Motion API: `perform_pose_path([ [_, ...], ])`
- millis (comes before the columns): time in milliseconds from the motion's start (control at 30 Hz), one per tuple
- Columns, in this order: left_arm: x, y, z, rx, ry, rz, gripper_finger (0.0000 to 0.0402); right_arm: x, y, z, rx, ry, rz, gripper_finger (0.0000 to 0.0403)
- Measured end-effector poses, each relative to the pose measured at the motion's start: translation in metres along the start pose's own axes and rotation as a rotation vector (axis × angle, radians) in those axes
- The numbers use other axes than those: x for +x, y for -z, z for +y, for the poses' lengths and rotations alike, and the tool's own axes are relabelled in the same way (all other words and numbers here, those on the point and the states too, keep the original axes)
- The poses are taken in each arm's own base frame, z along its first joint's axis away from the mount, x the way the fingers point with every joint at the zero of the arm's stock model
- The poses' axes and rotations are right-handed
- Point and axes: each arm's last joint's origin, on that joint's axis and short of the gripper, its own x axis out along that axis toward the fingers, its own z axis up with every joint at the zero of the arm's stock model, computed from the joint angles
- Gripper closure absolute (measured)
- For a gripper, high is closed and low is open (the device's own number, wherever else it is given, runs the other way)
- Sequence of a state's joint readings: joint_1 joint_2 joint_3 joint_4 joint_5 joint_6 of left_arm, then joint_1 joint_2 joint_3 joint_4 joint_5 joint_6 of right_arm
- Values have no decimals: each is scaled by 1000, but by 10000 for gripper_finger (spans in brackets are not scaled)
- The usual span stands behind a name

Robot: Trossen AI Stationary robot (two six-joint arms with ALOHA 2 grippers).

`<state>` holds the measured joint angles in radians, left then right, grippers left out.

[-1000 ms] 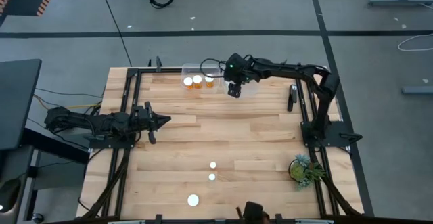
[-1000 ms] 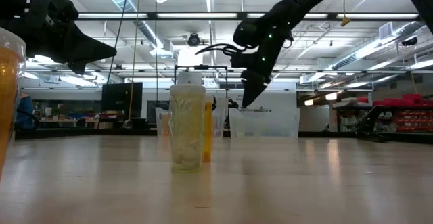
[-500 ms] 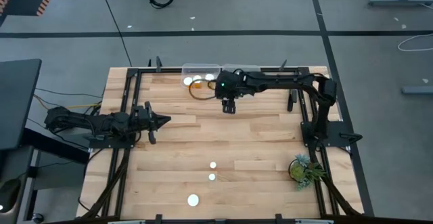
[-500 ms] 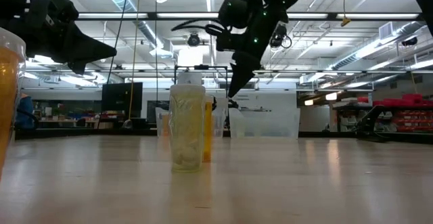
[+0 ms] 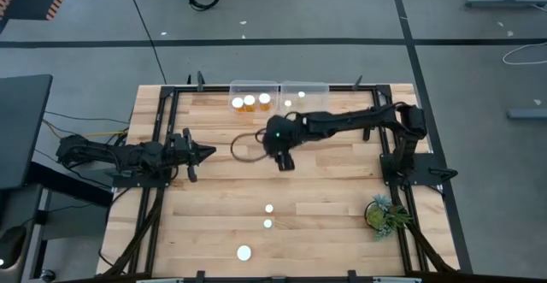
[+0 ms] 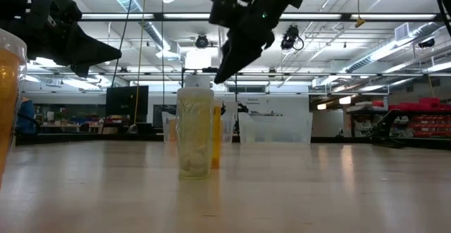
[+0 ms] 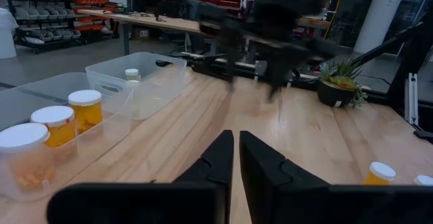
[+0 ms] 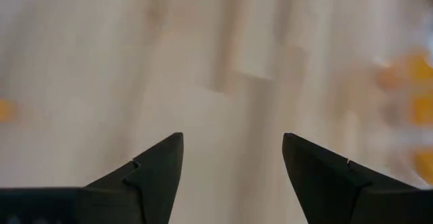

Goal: Pick and place medicine bottles into bin by pill shape (circle, oval)
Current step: Put the small orange pill bottle into the right transparent bin

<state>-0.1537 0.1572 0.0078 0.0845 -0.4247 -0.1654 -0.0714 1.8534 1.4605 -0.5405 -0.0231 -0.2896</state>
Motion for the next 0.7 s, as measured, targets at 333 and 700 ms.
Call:
perform_pose_path([
  [333, 0, 0, 0, 0, 0, 0, 375, -3, -25, 72, -205, -169, -143, 144],
  [700, 0, 0, 0, 0, 0, -1, 370, 11, -11, 136, -342, -283, -245, 144],
])
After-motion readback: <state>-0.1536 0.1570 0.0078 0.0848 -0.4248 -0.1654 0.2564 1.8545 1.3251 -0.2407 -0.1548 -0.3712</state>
